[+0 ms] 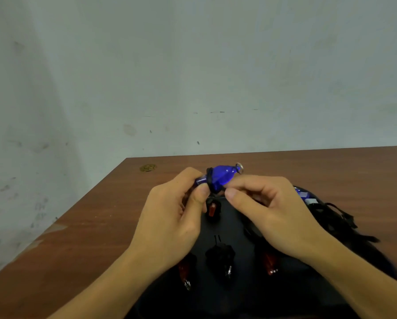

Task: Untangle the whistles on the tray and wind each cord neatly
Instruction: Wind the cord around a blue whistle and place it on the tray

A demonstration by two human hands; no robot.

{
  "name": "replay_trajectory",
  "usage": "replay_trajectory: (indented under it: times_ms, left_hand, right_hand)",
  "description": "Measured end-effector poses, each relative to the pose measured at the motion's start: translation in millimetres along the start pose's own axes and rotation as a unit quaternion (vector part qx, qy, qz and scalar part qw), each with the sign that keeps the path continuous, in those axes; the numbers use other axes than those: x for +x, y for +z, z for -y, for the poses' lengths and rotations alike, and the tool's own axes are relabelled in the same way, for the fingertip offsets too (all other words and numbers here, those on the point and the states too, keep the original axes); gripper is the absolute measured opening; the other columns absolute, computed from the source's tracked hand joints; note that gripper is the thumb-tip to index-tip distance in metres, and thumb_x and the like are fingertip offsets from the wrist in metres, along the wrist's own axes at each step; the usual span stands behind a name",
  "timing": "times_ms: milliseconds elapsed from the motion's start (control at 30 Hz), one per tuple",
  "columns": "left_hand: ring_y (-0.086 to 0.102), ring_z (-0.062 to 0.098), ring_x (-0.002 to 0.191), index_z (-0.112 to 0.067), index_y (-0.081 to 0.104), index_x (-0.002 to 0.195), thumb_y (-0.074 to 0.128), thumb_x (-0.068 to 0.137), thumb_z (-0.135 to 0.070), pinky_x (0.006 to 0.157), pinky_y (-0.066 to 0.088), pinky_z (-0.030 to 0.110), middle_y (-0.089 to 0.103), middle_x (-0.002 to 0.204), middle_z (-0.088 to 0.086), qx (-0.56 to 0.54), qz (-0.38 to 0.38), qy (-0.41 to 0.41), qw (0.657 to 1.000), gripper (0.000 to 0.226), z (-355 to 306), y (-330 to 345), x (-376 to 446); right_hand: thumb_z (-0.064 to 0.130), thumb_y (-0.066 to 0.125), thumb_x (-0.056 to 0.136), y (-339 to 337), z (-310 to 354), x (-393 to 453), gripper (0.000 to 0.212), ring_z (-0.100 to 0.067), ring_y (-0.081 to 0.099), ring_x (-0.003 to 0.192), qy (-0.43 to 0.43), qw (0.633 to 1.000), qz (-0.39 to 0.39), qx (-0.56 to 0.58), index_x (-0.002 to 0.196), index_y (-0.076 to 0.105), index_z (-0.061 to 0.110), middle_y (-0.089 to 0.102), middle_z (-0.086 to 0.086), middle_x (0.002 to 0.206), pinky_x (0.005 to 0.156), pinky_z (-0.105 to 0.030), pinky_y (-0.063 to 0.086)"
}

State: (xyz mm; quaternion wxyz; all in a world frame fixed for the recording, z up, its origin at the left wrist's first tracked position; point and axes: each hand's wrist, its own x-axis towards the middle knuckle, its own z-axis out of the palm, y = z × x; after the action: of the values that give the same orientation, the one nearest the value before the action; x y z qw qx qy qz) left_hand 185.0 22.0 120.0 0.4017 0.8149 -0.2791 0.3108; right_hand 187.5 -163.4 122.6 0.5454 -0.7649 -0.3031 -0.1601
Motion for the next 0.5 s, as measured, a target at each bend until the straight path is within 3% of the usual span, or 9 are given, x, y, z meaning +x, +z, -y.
replay_trajectory:
  times_ms: [67,100,233,367,500]
  left_hand:
    - [0.060,0.016,0.058,-0.028,0.059,0.092,0.049,0.097,-0.027,0.052,0.046,0.039,0.061,0.069,-0.006,0.028,0.006,0.002,1.000,0.012,4,-2,1]
    - [0.059,0.016,0.058,-0.029,0.058,0.091,0.048,0.097,-0.029,0.053,0.045,0.040,0.060,0.067,-0.005,0.045,0.010,0.001,0.999,0.011,5,-3,1]
    - [0.055,0.017,0.059,-0.024,0.053,0.086,0.045,0.095,-0.035,0.055,0.045,0.044,0.057,0.065,-0.006,0.121,0.067,0.020,0.990,0.016,8,-10,5]
    - [0.049,0.014,0.062,-0.024,0.050,0.087,0.047,0.099,-0.029,0.056,0.042,0.042,0.049,0.071,-0.010,0.112,0.171,0.106,0.973,0.014,1,-11,4]
    - [0.048,0.011,0.065,-0.015,0.058,0.094,0.045,0.102,-0.024,0.058,0.041,0.033,0.048,0.074,-0.012,0.061,0.198,0.139,0.968,0.018,-7,-10,3]
  right_hand:
    - [0.012,0.061,0.095,-6,0,-1,0.021,-0.003,0.070,0.090,-0.052,0.994,0.004,-0.100,0.100,0.076,0.026,0.073,0.016,0.089,0.080,-0.015,0.051]
    - [0.016,0.059,0.094,-10,0,-2,0.019,-0.007,0.070,0.092,-0.075,0.986,0.010,-0.147,0.099,0.076,0.025,0.073,0.016,0.092,0.079,-0.018,0.053]
    - [0.030,0.055,0.093,-21,9,2,0.016,-0.010,0.061,0.068,-0.144,0.955,0.020,-0.260,0.082,0.067,0.027,0.061,0.014,0.074,0.061,-0.019,0.044]
    - [0.034,0.069,0.092,-27,11,4,0.021,-0.009,0.054,0.056,-0.104,0.983,-0.015,-0.151,0.074,0.070,0.025,0.062,0.006,0.066,0.054,-0.015,0.040]
    - [0.031,0.075,0.081,-30,16,7,0.018,-0.005,0.060,0.058,-0.026,0.999,0.022,0.009,0.066,0.072,0.020,0.069,0.004,0.064,0.059,-0.016,0.046]
